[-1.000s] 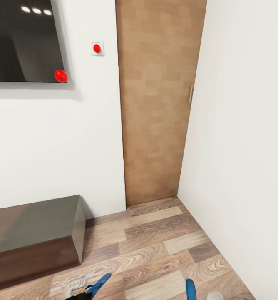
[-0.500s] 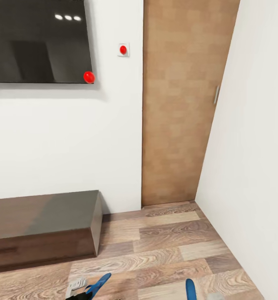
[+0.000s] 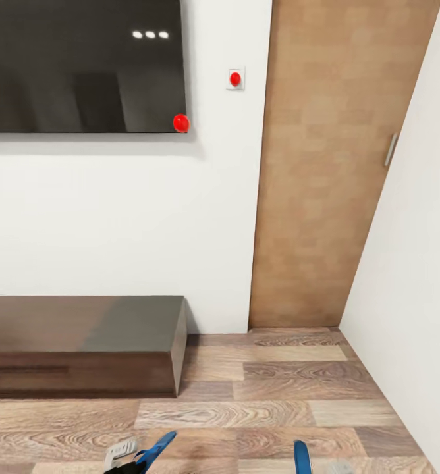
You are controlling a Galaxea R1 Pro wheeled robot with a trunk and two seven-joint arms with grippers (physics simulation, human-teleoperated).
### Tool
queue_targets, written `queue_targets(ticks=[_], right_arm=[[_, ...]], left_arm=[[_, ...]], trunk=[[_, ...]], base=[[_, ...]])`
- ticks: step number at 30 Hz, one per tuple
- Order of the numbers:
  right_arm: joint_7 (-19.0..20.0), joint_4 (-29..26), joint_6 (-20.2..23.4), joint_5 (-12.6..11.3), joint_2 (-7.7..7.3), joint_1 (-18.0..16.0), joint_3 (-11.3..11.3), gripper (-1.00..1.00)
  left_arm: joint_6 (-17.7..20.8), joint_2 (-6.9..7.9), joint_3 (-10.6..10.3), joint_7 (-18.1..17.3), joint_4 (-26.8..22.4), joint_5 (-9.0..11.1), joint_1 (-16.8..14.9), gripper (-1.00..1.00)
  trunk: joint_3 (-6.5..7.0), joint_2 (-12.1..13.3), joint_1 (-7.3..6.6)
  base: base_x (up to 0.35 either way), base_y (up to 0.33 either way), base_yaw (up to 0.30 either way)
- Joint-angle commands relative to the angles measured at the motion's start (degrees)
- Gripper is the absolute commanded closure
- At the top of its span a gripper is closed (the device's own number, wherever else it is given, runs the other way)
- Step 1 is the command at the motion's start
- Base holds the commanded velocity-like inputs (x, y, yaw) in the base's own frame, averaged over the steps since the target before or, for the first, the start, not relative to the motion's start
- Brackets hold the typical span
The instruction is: In the bedroom, move the book from the bed onto either nightstand, and place the two sandals side by side next to the bed.
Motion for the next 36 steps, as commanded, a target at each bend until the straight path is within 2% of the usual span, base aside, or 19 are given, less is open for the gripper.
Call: queue_targets(ticks=[1, 36], right_arm=[[0.29, -0.13, 0.55, 0.32, -0.01, 0.01, -0.51, 1.00], [0.21, -0.13, 0.55, 0.32, -0.01, 0.01, -0.51, 1.00]], left_arm=[[-0.59, 0.01, 0.31, 0.01, 0.07, -0.72, -0.07, 1.00], [-0.59, 0.01, 0.31, 0.01, 0.07, -0.72, -0.05, 1.00]], trunk=[[-0.06, -0.02, -0.01], [-0.06, -0.02, -0.01]], base=[[0.000, 0.000, 0.293], [0.000, 0.000, 0.293]])
